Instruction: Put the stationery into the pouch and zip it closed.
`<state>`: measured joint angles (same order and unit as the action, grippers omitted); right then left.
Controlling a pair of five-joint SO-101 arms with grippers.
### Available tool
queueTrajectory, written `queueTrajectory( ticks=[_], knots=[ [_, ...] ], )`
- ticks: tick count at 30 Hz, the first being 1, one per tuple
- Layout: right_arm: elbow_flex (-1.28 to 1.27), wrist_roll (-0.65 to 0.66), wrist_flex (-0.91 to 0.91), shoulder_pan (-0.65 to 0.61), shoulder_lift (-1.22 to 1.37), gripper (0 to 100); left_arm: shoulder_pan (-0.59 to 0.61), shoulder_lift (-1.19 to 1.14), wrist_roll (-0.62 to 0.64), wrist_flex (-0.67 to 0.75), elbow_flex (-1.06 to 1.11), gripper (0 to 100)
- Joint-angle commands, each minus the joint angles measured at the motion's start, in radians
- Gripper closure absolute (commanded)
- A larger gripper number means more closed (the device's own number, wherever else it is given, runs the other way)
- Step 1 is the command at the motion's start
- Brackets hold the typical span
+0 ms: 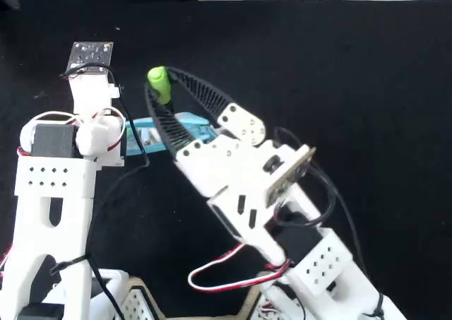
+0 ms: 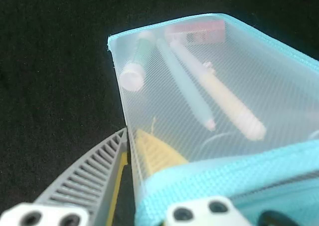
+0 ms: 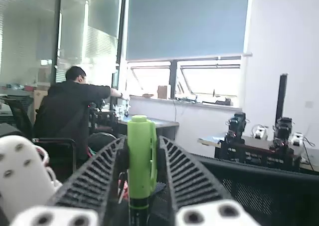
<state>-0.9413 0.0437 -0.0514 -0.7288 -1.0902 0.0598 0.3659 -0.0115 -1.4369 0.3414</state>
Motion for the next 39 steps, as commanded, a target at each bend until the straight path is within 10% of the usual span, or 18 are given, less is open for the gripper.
queueTrajectory(
  ticks=[1,32,39],
  knots=[
    [-0.059,-0.005,-0.112,-0.012,-0.019,98.8,-0.002,-0.041,0.005,0.005,0.073,97],
    [-0.374,0.003,-0.192,-0.011,-0.367,98.8,0.001,-0.041,0.005,0.005,0.073,97],
    [-0.501,0.003,0.086,-0.011,-0.633,98.8,-0.004,-0.041,0.005,0.005,0.073,97]
  ],
)
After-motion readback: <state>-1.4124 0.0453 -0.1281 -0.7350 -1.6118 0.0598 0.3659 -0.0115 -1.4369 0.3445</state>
